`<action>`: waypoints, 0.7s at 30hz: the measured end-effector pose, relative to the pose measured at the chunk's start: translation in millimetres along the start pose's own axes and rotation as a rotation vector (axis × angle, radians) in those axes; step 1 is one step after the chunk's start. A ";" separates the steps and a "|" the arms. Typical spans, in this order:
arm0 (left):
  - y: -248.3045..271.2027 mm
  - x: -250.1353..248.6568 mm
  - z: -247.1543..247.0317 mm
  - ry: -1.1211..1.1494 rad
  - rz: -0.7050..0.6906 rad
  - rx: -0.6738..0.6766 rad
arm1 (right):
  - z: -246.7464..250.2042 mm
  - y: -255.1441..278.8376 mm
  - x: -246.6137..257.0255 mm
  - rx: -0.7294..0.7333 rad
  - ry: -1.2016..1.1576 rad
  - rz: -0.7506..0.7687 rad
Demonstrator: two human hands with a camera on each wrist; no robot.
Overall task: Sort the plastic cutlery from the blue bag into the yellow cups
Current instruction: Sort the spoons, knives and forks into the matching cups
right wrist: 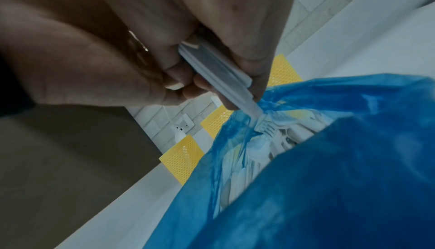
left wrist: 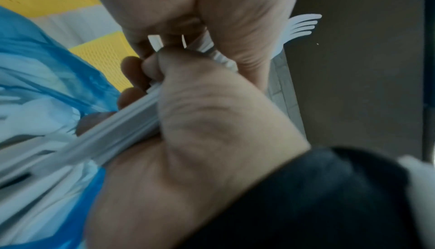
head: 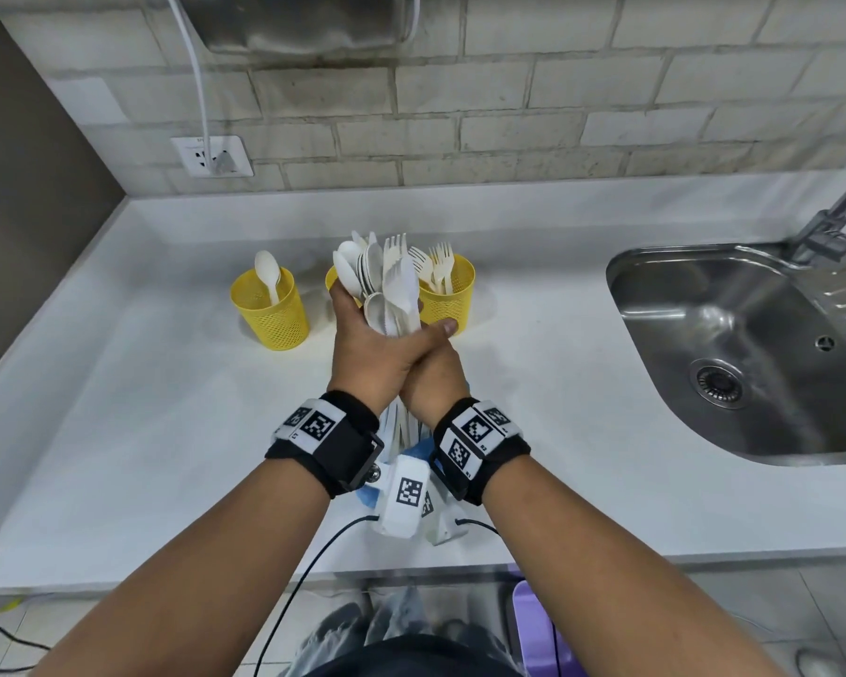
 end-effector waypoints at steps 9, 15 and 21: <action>-13.5 -6.2 7.8 0.061 0.031 0.009 | -19.5 0.7 -17.3 0.207 -0.069 -0.034; -16.4 -17.2 6.0 0.156 0.005 0.118 | -21.8 21.9 -37.0 0.436 -0.671 -0.409; -7.8 -25.0 2.6 0.153 -0.025 0.132 | -29.5 25.5 -38.2 0.415 -0.847 -0.606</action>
Point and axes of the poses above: each hand's wrist, its own y-axis away from the middle knuckle, its own z-axis out of the back of the hand, x = y × z, the point moved 10 cm from there along -y, towards the middle knuckle, and after that the axes turned 7 degrees about y, right-handed, at the moved point
